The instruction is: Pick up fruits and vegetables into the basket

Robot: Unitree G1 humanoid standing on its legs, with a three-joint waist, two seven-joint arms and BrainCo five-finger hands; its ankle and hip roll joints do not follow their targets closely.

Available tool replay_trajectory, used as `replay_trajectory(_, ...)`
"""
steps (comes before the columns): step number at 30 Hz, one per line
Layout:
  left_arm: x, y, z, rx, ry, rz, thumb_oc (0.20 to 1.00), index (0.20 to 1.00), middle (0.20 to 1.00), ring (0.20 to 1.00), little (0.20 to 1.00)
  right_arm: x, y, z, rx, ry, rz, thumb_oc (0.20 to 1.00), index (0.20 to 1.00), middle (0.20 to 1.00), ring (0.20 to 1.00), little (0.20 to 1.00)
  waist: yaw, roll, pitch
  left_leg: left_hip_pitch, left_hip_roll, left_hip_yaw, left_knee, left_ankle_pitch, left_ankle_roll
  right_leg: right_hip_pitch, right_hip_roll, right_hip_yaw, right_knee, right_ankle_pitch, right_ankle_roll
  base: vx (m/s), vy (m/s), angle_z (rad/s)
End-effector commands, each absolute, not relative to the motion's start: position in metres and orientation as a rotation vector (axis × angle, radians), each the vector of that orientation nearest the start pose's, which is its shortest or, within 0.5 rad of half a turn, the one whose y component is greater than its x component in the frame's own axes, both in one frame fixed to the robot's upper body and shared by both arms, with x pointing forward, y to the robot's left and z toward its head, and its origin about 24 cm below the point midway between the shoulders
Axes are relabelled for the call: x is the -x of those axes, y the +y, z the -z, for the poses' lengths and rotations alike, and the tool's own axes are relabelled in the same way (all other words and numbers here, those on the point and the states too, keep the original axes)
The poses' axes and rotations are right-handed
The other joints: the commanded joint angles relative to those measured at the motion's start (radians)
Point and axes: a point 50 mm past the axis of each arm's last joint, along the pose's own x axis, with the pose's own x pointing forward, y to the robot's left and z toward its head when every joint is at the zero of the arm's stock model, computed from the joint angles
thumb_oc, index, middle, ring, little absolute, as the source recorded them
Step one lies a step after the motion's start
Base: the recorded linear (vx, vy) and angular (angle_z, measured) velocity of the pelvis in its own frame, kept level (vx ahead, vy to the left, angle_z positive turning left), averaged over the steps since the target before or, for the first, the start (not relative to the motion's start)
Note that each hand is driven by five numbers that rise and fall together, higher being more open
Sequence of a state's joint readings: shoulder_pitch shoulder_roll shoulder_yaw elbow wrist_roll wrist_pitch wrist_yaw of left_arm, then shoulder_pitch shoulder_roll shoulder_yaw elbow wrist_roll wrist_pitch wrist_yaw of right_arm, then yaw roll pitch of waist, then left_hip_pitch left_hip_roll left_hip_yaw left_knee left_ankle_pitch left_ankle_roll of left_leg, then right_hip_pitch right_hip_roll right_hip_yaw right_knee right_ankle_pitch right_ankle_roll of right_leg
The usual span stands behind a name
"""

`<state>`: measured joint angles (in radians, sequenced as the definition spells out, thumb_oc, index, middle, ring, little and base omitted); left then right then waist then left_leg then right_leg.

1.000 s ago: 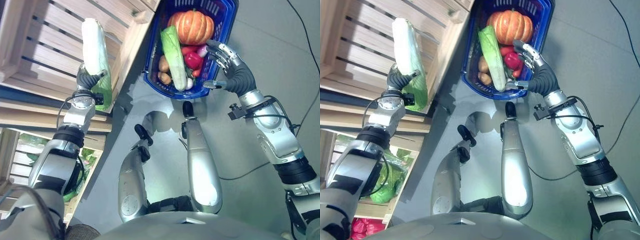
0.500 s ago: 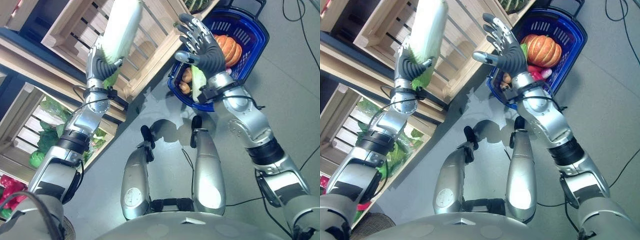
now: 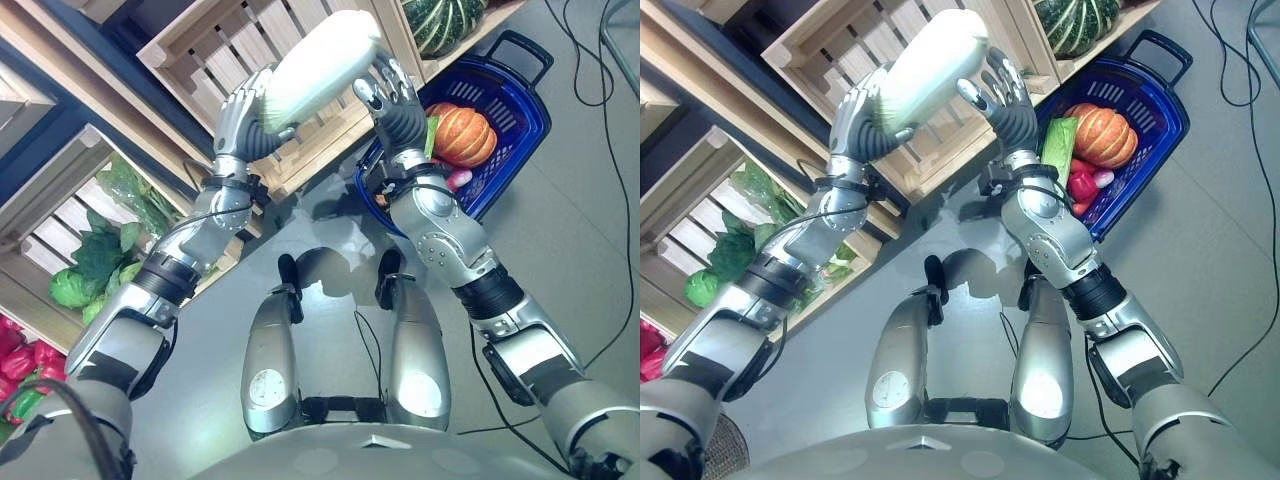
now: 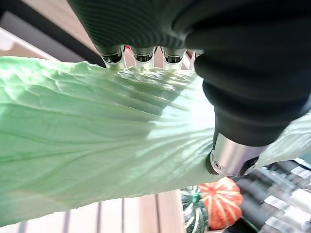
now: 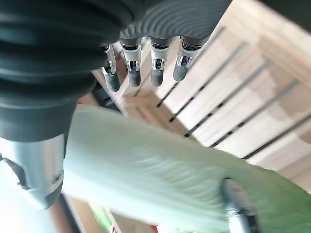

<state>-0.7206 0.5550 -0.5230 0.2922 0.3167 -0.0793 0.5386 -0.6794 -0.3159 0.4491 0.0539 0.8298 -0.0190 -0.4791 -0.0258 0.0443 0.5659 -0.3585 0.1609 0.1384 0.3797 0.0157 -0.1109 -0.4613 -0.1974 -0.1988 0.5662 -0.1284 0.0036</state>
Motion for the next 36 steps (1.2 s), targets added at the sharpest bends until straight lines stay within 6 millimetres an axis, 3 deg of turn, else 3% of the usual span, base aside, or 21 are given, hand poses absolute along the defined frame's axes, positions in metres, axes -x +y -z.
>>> replay_trajectory(1,-0.331,0.111,-0.227,-0.896,-0.967,-0.127,0.2,0.2,0.2,0.2,0.2,-0.326,-0.059,-0.217,-0.571,-0.301,-0.263,1.0,1.0,1.0,1.0,1.0,0.004,-0.06,-0.046,0.009,-0.032,0.06,0.084,-0.122,0.052,0.088,0.003,0.007,-0.095,0.013,0.048,0.02,-0.045,0.03)
replay_trajectory(16,-0.325,0.07,-0.225,-1.283,-1.078,0.043,0.2,0.2,0.2,0.2,0.2,-0.329,-0.041,-0.205,-0.75,-0.146,-0.455,1.0,1.0,1.0,1.0,1.0,0.015,-0.069,-0.05,0.019,-0.027,0.05,0.085,-0.133,0.051,0.111,-0.001,-0.009,-0.11,0.014,0.055,0.0,-0.009,0.01)
replay_trajectory(26,-0.321,0.046,-0.191,-1.492,-0.915,0.323,0.2,0.2,0.2,0.2,0.2,-0.331,-0.053,-0.236,-0.791,-0.327,-0.464,1.0,1.0,1.0,1.0,1.0,0.016,-0.061,-0.049,0.019,-0.03,0.043,0.075,-0.137,0.05,0.114,-0.007,-0.015,-0.13,0.022,0.066,0.0,0.001,0.0)
replay_trajectory(30,-0.316,0.052,-0.174,-1.526,-0.878,0.368,0.2,0.2,0.2,0.2,0.2,-0.332,-0.067,-0.25,-0.747,-0.431,-0.39,1.0,1.0,1.0,1.0,1.0,0.018,-0.049,-0.048,0.018,-0.032,0.041,0.069,-0.136,0.048,0.114,-0.013,-0.018,-0.14,0.027,0.069,-0.04,0.03,0.03)
replay_trajectory(32,-0.314,0.058,-0.166,-1.521,-0.857,0.368,0.2,0.2,0.2,0.2,0.2,-0.332,-0.078,-0.257,-0.713,-0.514,-0.351,0.2,0.2,0.2,0.2,0.2,0.02,-0.041,-0.046,0.02,-0.034,0.04,0.065,-0.136,0.048,0.117,-0.014,-0.02,-0.147,0.029,0.069,-0.04,0.041,0.02)
replay_trajectory(36,-0.312,0.07,-0.152,-1.5,-0.81,0.338,0.2,0.2,0.2,0.2,0.2,-0.329,-0.092,-0.267,-0.635,-0.638,-0.262,0.2,0.2,0.2,0.2,0.2,0.02,-0.026,-0.046,0.014,-0.036,0.043,0.064,-0.139,0.05,0.109,-0.018,-0.021,-0.148,0.029,0.071,-0.03,0.031,0.01)
